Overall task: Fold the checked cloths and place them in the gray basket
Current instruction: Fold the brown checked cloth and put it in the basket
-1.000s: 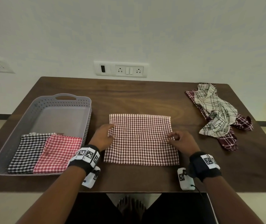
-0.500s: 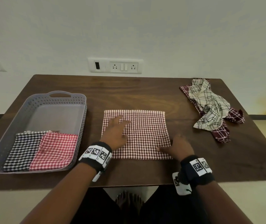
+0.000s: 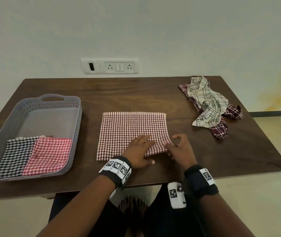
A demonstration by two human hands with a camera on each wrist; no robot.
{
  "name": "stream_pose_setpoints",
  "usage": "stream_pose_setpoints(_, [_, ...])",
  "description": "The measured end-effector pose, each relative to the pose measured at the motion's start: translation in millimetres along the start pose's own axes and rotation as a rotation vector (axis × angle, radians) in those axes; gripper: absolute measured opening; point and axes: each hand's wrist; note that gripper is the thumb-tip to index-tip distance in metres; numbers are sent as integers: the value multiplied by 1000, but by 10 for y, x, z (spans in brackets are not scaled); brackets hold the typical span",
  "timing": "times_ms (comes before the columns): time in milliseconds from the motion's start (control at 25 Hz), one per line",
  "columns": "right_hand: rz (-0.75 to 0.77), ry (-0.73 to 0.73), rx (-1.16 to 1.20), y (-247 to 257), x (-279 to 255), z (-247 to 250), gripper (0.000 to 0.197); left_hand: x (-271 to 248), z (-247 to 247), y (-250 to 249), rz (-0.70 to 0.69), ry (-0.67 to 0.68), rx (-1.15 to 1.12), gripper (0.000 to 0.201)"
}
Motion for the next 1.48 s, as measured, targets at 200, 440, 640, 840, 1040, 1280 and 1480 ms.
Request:
stream_pose_setpoints(200, [112,207,111,161,-2,277,19,-261,163,339,125,-158,-83,59])
stream_pose_setpoints(440, [269,126,-165,196,16,428,23,-831,400,1024,333,-353,-365,20])
stream_pose_setpoints(640, [324,77,-255,153,69,524,16,-1080,455,983,315,-405,-631,16])
stream_pose_setpoints(840, [360,150,-57,366,9,485,9,-993,356,989,325,-465,-745,23])
stream_pose_setpoints(1040, [209,68,-98,239,620,157,14,-524,286,1013,537,-502,-575,28])
stream_pose_setpoints(1280, [109,20,-457,58,1086,58,39,-258,215,1072,719,-352,-516,29])
stream_pose_setpoints(1480, [126,9,-529,82,1125,17,37,-263,167,1075,804,-358,-542,26])
Point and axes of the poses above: each hand's wrist, its own x-axis towards the middle knuckle, its own z-axis out of the back of the hand, y = z × x, and after that the axes turned 11 degrees about x, right-handed
